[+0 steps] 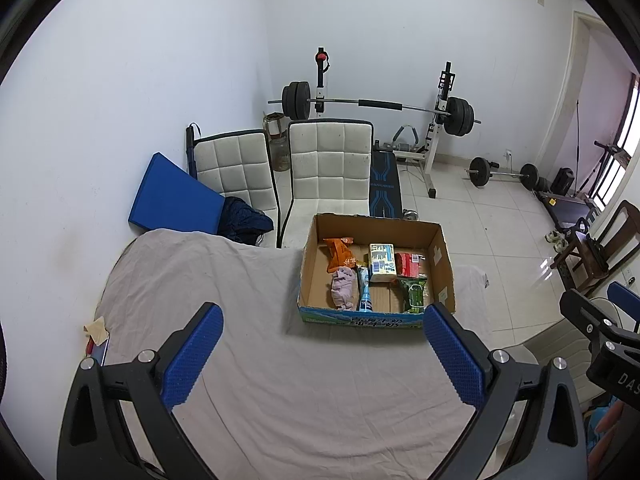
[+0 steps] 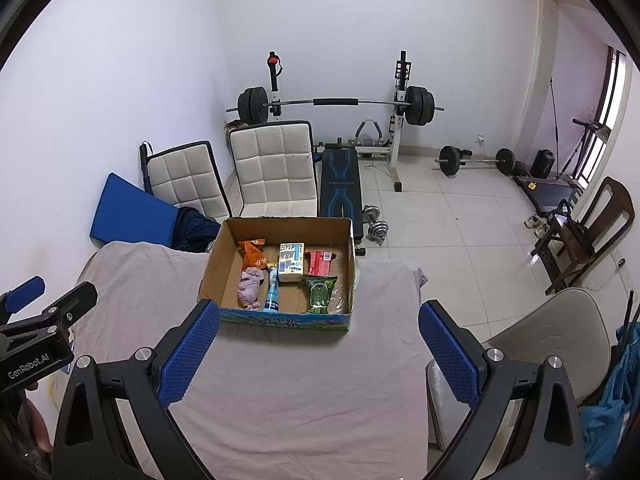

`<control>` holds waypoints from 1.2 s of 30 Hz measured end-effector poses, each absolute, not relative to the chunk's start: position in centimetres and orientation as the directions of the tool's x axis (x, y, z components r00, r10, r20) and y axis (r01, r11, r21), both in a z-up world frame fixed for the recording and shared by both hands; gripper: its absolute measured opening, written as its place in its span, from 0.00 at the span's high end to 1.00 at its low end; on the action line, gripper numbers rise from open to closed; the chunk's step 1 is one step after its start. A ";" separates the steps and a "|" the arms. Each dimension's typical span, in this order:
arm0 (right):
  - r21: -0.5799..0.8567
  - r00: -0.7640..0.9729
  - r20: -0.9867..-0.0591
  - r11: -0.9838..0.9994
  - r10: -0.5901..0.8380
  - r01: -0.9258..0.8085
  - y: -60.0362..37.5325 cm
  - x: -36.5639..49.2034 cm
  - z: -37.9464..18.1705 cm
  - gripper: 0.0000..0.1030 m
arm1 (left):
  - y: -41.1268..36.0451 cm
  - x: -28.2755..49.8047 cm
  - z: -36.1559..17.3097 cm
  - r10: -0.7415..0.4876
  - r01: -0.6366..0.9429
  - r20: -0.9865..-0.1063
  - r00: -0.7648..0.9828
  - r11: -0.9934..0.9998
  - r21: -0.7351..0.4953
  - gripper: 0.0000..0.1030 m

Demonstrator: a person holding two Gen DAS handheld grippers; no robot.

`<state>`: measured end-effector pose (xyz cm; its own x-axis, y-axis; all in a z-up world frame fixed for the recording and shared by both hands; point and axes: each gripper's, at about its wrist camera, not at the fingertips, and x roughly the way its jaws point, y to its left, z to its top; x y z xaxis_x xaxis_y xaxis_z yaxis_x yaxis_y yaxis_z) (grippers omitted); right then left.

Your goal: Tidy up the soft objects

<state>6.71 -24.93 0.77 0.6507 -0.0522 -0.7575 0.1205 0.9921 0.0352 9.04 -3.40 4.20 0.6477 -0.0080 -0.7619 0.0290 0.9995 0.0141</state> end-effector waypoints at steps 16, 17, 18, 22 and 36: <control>0.031 0.649 -0.758 0.992 -0.054 0.119 -24.9 6.5 1.0 0.02 | -3.4 8.8 4.2 -0.013 0.032 -0.763 0.646 0.999 0.010 0.00; 0.030 0.650 -0.758 0.992 -0.055 0.119 -24.8 6.5 1.1 0.02 | -3.4 8.8 4.2 -0.012 0.033 -0.763 0.646 0.999 0.011 0.00; 0.031 0.650 -0.758 0.992 -0.054 0.119 -24.9 6.4 1.1 0.02 | -3.4 8.8 4.2 -0.010 0.031 -0.763 0.647 0.999 0.013 0.00; 0.033 0.649 -0.759 0.993 -0.052 0.118 -24.9 6.4 1.1 0.02 | -3.4 8.7 4.2 -0.013 0.032 -0.763 0.647 0.999 0.010 0.00; 0.030 0.652 -0.756 0.992 -0.056 0.119 -25.0 6.3 1.2 0.02 | -3.6 8.4 4.3 -0.015 0.035 -0.759 0.650 0.999 0.010 0.00</control>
<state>6.28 -24.99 1.23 0.6523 -0.0559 -0.7559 0.1192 0.9924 0.0295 8.41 -3.60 4.26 0.6504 -0.0149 -0.7595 0.0349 0.9993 0.0103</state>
